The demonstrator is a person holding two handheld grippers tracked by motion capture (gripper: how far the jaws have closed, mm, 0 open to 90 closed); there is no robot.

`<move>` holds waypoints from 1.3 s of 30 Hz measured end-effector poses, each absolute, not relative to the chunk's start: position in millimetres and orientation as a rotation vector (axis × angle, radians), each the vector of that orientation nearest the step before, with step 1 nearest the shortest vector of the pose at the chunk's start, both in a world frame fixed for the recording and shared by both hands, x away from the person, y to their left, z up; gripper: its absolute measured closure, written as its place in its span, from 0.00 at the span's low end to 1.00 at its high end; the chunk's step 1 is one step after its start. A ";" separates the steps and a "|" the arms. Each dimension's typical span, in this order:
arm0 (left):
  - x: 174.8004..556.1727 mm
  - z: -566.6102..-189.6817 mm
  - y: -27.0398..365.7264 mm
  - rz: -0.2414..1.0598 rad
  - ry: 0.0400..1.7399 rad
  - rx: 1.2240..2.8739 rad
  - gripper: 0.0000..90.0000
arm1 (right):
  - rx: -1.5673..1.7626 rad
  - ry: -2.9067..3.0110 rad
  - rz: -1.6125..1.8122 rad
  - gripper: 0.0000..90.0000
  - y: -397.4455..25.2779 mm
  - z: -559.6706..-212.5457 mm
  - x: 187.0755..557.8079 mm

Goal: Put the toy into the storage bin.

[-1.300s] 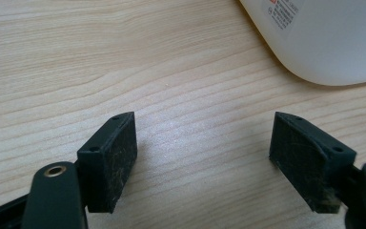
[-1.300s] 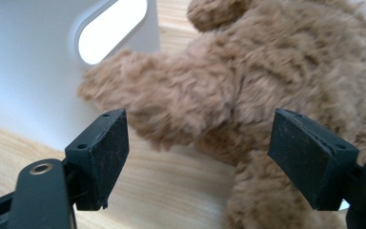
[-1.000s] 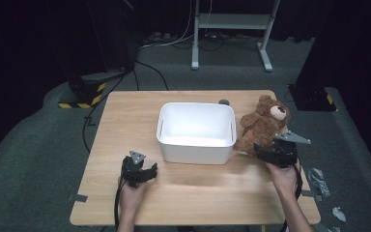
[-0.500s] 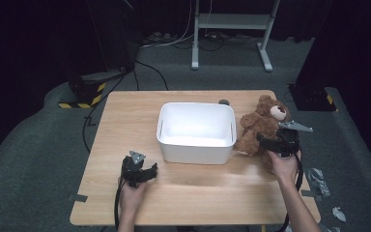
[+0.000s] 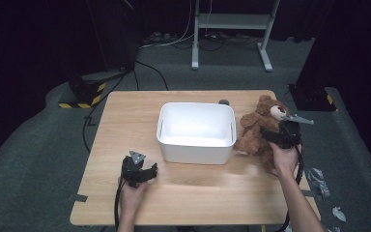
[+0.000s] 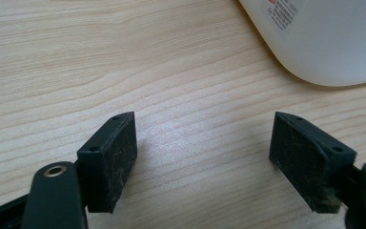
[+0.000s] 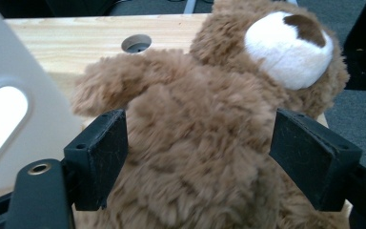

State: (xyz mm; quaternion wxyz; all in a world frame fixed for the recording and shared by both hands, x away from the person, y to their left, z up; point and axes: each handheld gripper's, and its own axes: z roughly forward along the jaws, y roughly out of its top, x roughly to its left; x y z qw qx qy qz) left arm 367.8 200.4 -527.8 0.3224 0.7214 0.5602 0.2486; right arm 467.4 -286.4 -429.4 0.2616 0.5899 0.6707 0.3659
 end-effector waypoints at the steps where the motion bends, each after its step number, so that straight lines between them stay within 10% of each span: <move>1: 367.8 -527.8 200.4 0.653 1.471 1.894 0.27 | 1.605 1.799 0.990 0.23 -287.2 -428.9 469.6; 39: 368.0 -527.7 200.4 0.658 1.468 1.896 0.27 | 1.763 1.708 0.859 0.21 -306.3 -439.4 526.0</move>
